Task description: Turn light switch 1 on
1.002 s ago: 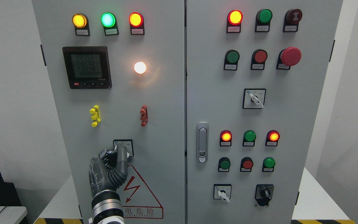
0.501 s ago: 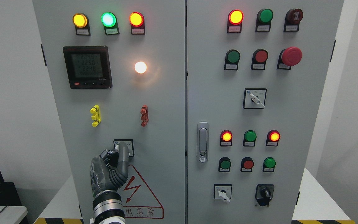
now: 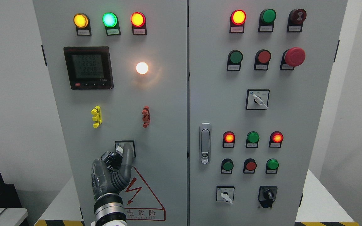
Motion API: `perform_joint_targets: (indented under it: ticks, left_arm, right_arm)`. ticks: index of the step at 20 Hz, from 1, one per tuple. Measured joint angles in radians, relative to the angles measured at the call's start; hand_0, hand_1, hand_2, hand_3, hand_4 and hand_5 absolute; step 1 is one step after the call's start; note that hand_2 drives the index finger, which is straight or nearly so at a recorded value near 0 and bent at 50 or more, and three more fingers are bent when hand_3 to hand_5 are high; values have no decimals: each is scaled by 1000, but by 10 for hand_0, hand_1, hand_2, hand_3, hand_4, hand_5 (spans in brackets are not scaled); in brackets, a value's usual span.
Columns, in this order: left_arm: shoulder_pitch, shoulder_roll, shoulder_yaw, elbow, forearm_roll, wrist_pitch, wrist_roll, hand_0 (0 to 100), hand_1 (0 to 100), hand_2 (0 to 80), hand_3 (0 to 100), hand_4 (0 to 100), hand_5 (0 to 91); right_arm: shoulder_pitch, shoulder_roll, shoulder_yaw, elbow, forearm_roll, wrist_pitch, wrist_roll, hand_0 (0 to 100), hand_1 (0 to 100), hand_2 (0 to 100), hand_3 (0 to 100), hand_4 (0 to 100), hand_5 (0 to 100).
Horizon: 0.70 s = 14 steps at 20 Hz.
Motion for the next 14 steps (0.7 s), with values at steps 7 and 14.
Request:
perform_joint_targets:
  ticks: [7, 14]
  left_arm:
    - [24, -1, 3, -11, -1, -5, 0, 207, 390, 645, 847, 839, 773]
    - [70, -1, 4, -42, -3, -9, 0, 193, 408, 650, 853, 843, 773]
  right_arm:
    - [0, 0, 0, 0, 0, 0, 0, 120, 389, 0, 0, 0, 0]
    - [0, 0, 0, 0, 0, 0, 0, 120, 389, 0, 0, 0, 0]
